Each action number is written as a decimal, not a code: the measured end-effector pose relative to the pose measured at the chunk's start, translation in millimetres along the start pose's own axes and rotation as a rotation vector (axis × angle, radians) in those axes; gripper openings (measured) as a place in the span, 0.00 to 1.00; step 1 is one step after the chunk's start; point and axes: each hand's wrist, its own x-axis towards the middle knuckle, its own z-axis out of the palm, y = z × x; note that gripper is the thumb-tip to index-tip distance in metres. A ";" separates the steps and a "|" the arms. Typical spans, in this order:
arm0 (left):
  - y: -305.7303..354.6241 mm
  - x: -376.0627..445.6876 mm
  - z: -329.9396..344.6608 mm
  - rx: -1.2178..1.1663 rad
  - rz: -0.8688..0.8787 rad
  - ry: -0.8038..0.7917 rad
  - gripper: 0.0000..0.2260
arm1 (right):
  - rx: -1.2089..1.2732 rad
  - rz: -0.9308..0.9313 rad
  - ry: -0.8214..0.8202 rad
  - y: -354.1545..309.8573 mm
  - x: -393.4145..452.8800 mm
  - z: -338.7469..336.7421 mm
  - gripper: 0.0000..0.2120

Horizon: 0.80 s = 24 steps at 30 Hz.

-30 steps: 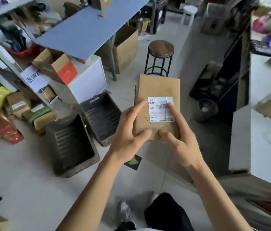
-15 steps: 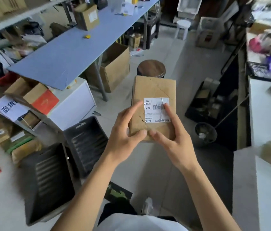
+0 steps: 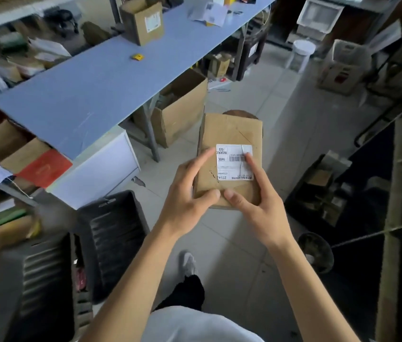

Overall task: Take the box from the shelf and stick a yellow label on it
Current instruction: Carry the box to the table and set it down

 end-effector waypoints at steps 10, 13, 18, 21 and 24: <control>-3.3 187.4 -20.0 0.024 -0.028 0.054 0.33 | 0.032 0.004 -0.091 -5.2 201.9 -12.6 0.36; -11.1 235.9 -20.1 0.017 -0.044 0.088 0.33 | 0.048 0.020 -0.126 4.0 258.3 -15.3 0.36; -24.7 329.7 -17.4 0.030 -0.058 0.159 0.33 | 0.065 -0.007 -0.200 26.1 366.1 -22.7 0.37; -29.5 390.2 -20.1 0.065 -0.065 0.213 0.33 | 0.099 -0.016 -0.250 33.0 434.2 -27.0 0.36; -25.5 441.4 -30.2 0.085 -0.100 0.254 0.33 | 0.123 -0.033 -0.307 28.9 496.3 -24.9 0.36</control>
